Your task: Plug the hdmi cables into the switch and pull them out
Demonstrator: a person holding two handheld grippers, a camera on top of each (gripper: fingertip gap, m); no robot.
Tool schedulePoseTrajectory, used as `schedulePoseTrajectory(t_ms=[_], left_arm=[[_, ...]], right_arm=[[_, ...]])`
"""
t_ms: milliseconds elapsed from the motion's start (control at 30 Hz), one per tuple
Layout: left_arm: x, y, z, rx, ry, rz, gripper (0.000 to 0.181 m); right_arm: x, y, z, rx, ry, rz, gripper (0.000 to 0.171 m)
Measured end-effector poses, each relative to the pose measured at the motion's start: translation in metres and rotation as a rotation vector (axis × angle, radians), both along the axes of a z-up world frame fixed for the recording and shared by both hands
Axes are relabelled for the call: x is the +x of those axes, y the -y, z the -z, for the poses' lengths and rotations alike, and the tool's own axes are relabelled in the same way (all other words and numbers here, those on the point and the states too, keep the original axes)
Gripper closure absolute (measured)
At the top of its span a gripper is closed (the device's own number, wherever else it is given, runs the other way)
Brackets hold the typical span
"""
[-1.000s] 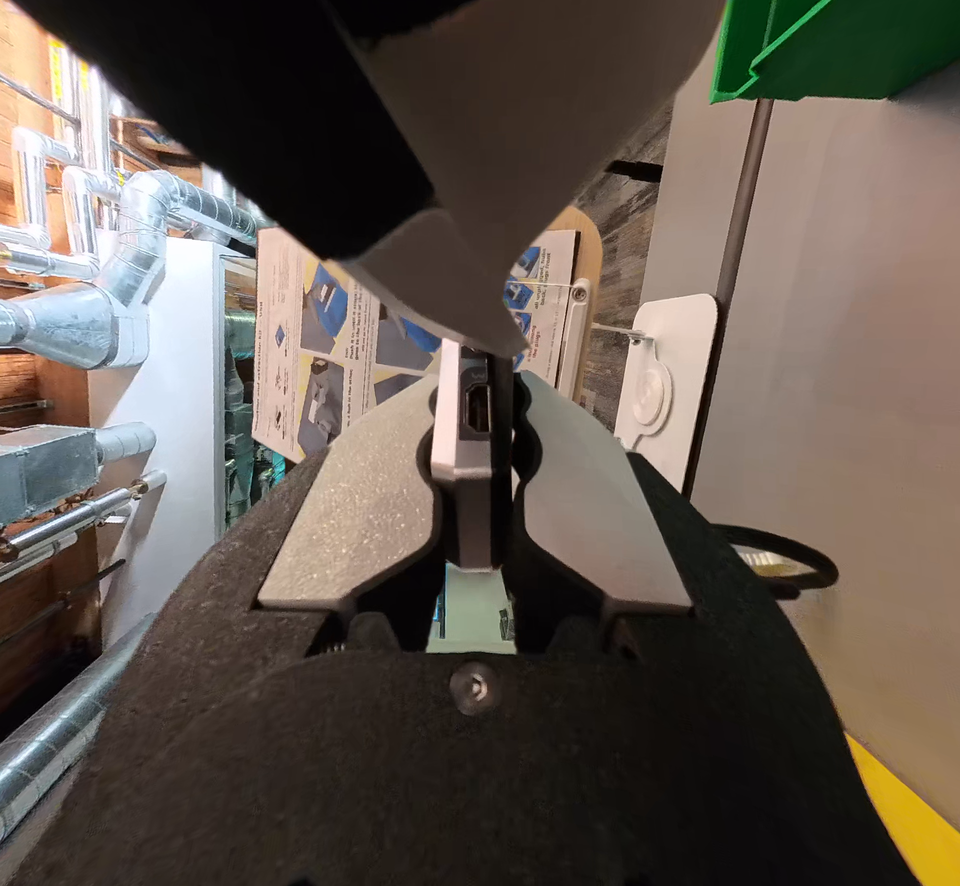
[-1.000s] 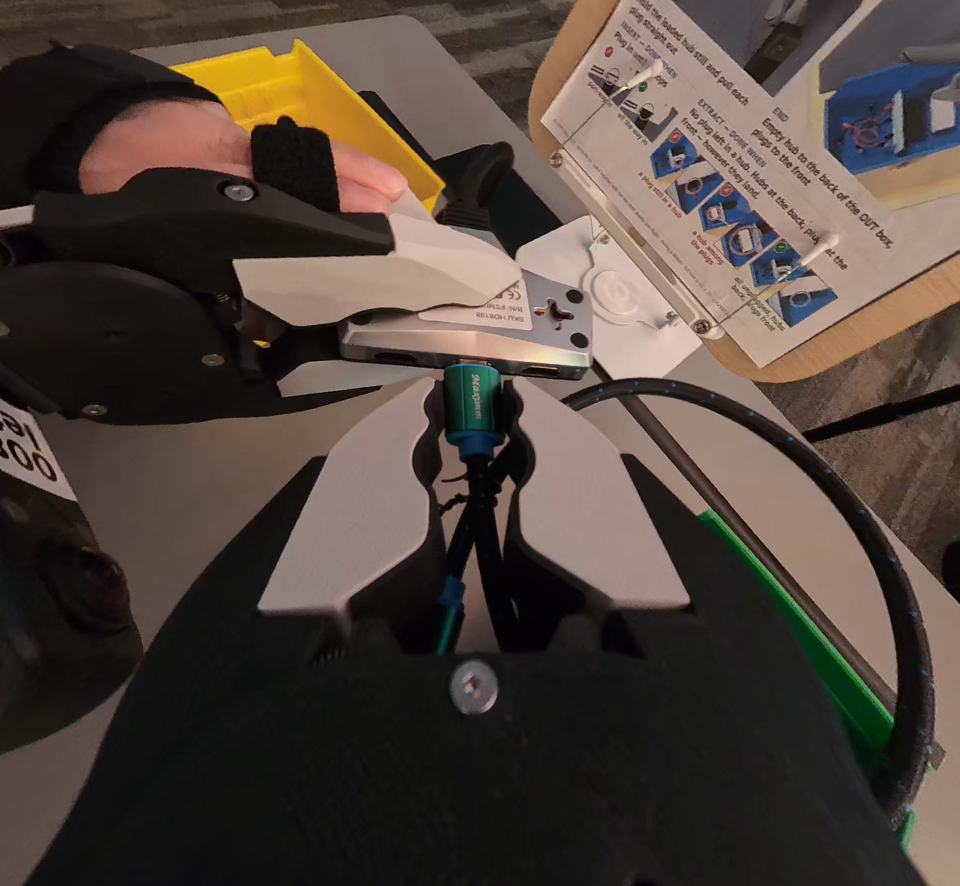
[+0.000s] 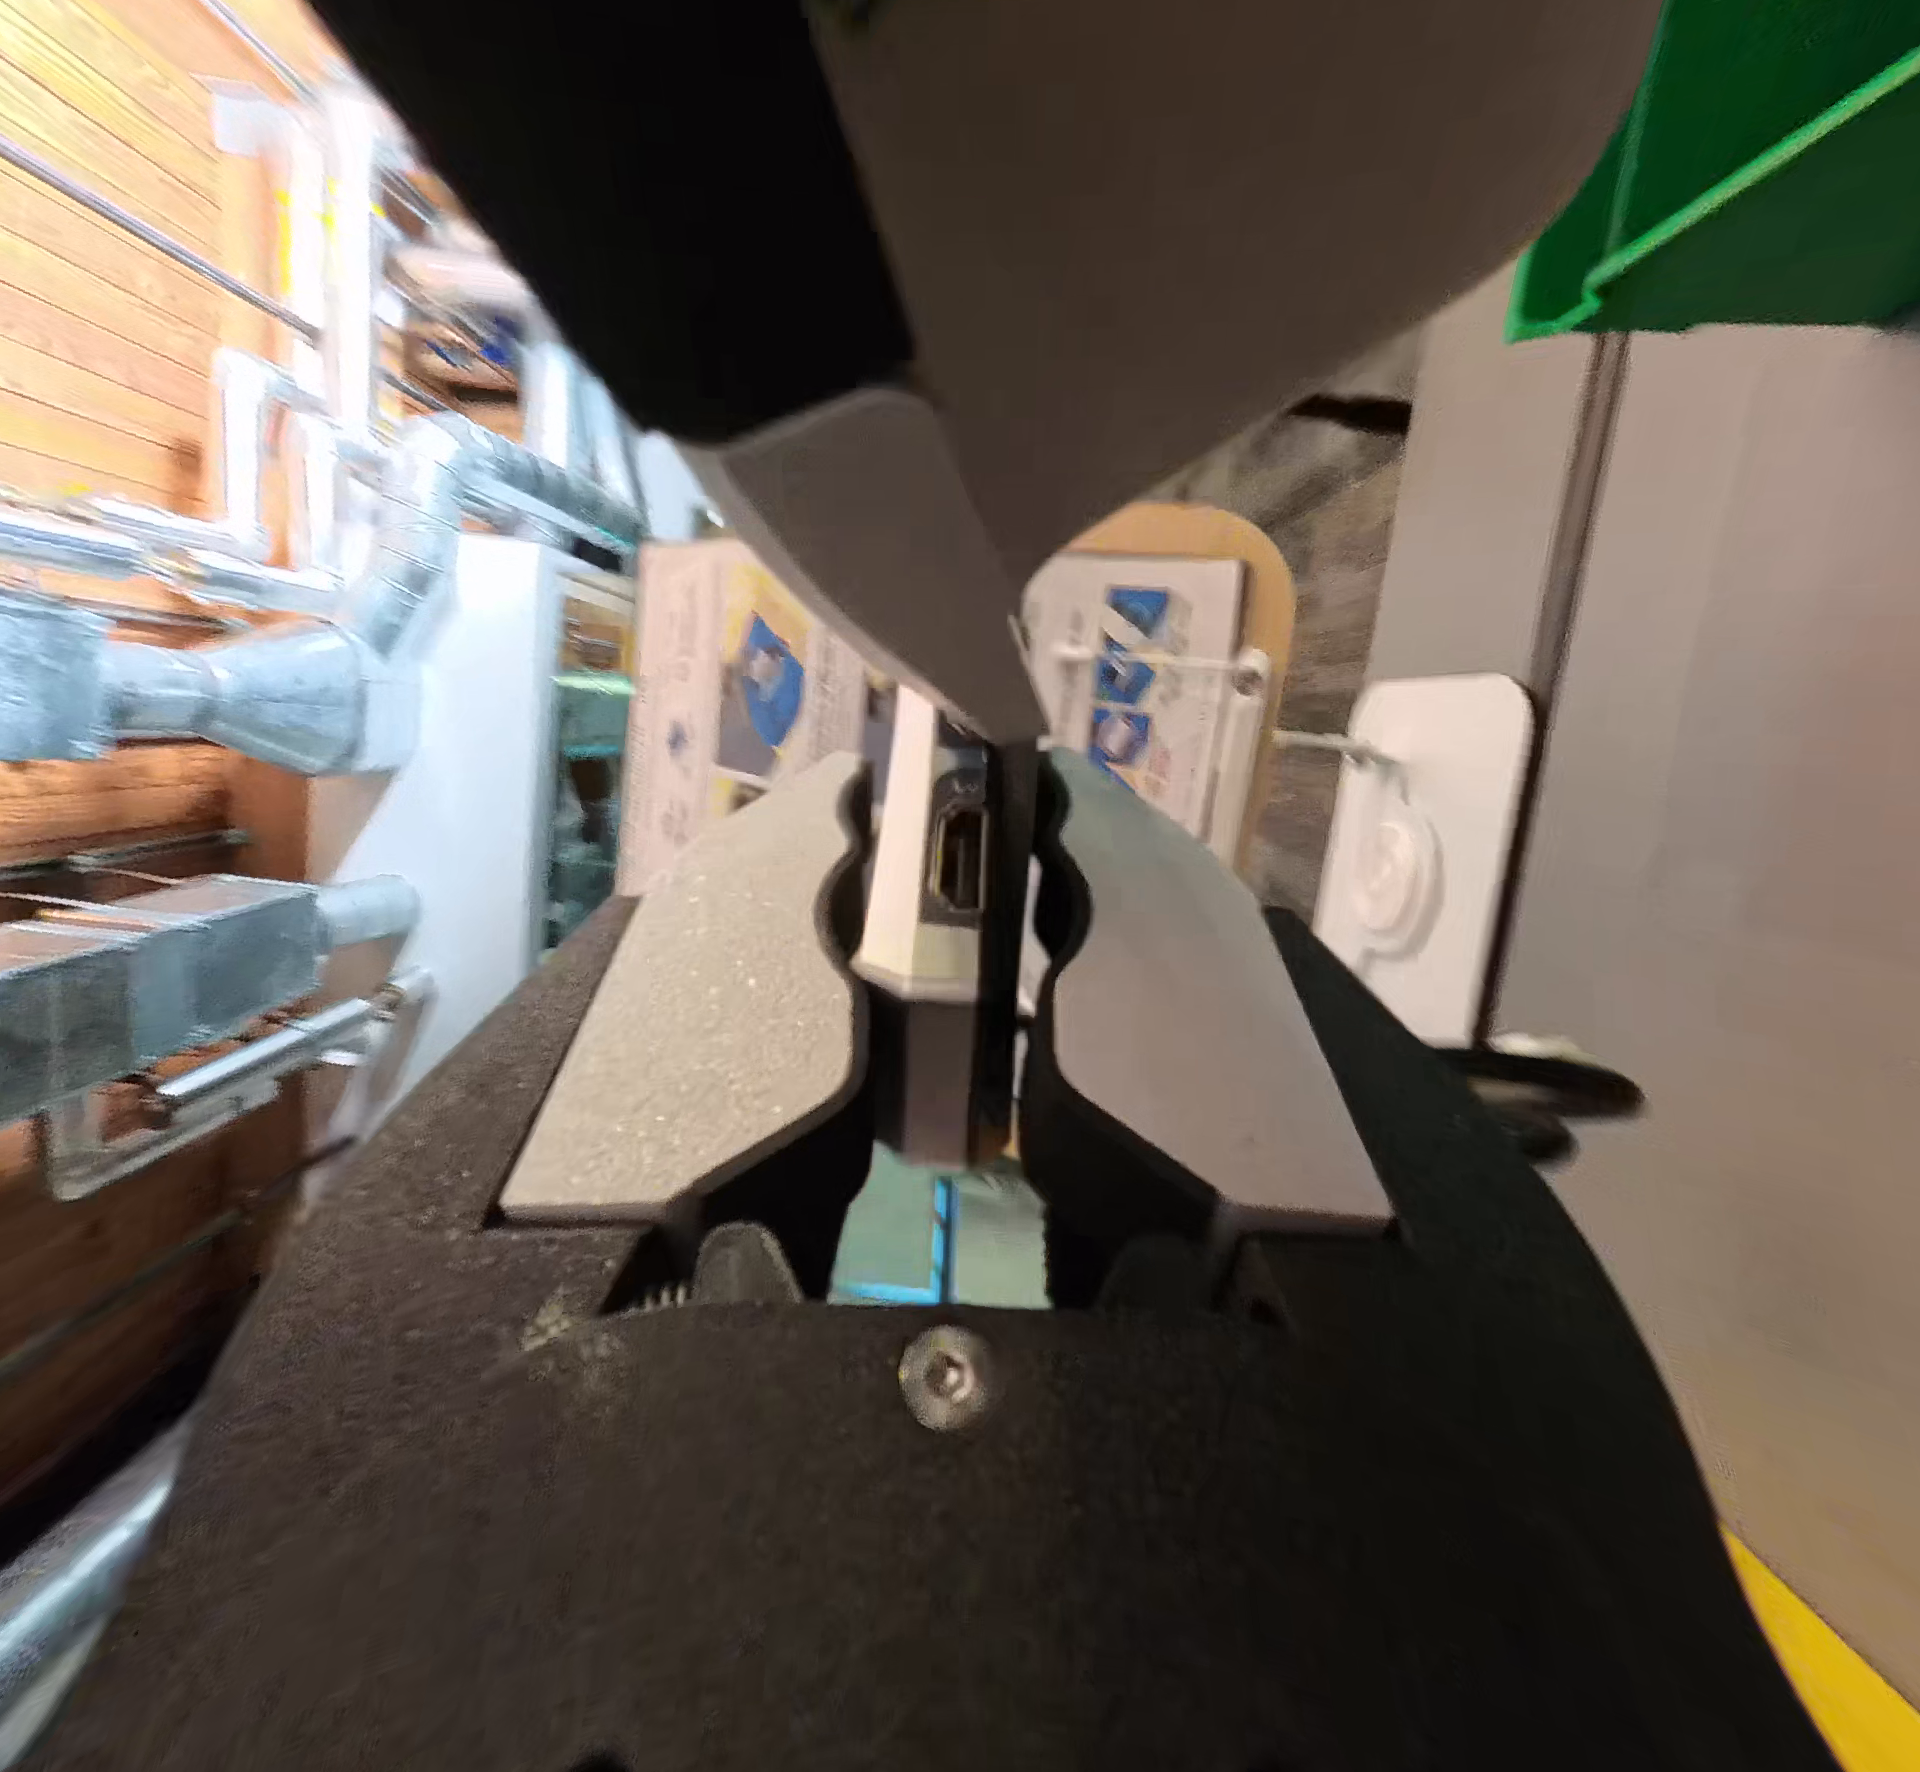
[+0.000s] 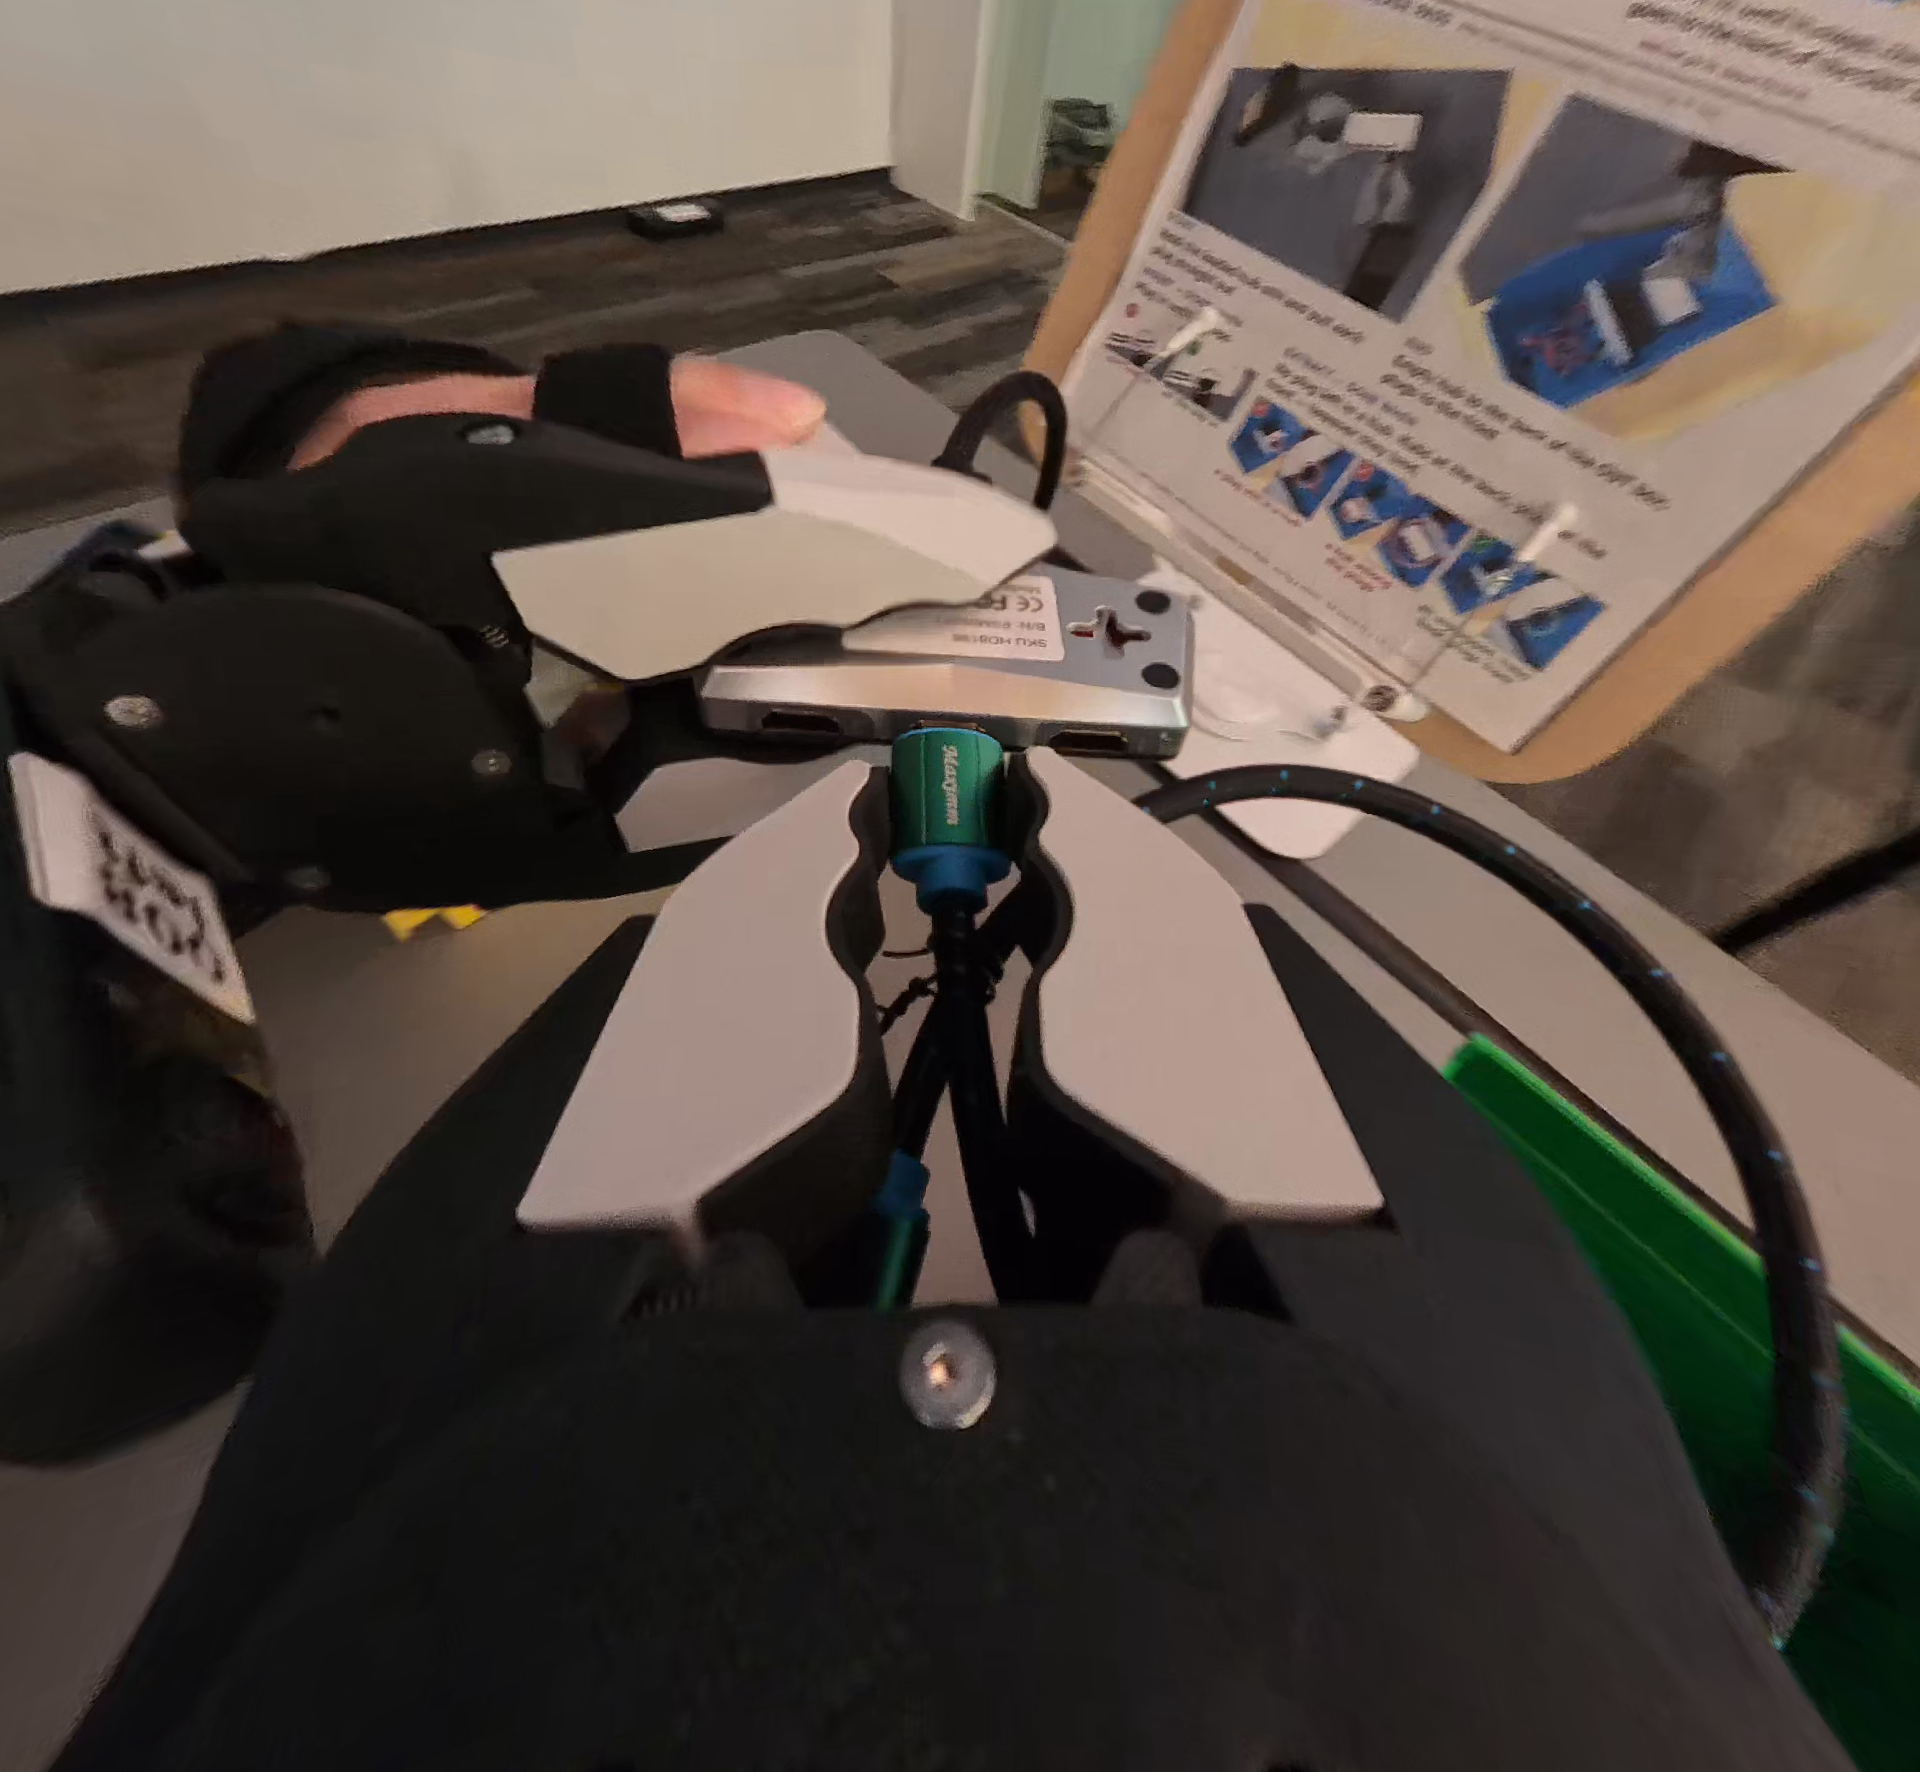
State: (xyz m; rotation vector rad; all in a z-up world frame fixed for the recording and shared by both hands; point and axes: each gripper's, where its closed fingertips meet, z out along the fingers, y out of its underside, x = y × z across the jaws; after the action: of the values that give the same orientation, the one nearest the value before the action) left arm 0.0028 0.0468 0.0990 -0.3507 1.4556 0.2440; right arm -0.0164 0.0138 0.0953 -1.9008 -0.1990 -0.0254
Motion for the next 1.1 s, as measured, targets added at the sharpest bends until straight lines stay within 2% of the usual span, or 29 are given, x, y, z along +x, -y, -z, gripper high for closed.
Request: schedulePoseTrajectory(t_ms=[67, 133, 200, 267, 433, 567, 667, 767, 900, 1000, 1100], left_arm=[[-0.001, 0.011, -0.004, 0.043, 0.045, 0.072, 0.14], [0.003, 0.013, 0.006, 0.015, -0.006, 0.095, 0.149], [0.005, 0.013, 0.014, 0.005, -0.031, 0.104, 0.15], [0.006, 0.009, 0.022, -0.011, -0.071, 0.075, 0.15], [0.01, -0.008, 0.025, -0.075, -0.118, -0.018, 0.15], [0.006, 0.002, 0.02, -0.04, -0.085, 0.036, 0.15], [0.005, 0.011, 0.021, -0.099, -0.097, 0.091, 0.15], [0.003, 0.009, 0.022, -0.177, -0.106, 0.081, 0.149], [-0.002, 0.011, 0.022, -0.175, -0.079, 0.119, 0.146], [-0.006, 0.025, 0.032, -0.118, -0.152, 0.22, 0.143], [-0.01, 0.033, 0.042, -0.149, -0.222, 0.285, 0.142]], right_arm=[[-0.007, 0.003, 0.001, -0.006, -0.052, -0.069, 0.151], [-0.006, 0.005, 0.007, -0.03, 0.02, -0.085, 0.15], [-0.004, 0.005, 0.013, -0.057, 0.047, -0.085, 0.15], [-0.002, 0.003, 0.02, -0.061, 0.039, -0.081, 0.15], [0.003, -0.001, 0.019, 0.004, 0.027, 0.049, 0.15], [-0.002, 0.006, 0.016, 0.033, 0.023, 0.027, 0.15], [-0.004, 0.008, 0.016, 0.037, 0.02, -0.004, 0.151], [-0.005, 0.007, 0.014, 0.04, 0.055, 0.004, 0.151], [-0.01, 0.009, 0.013, 0.039, 0.125, -0.003, 0.151], [-0.023, 0.013, 0.016, 0.042, 0.2, -0.083, 0.152], [-0.028, 0.017, 0.019, 0.036, 0.251, -0.129, 0.153]])
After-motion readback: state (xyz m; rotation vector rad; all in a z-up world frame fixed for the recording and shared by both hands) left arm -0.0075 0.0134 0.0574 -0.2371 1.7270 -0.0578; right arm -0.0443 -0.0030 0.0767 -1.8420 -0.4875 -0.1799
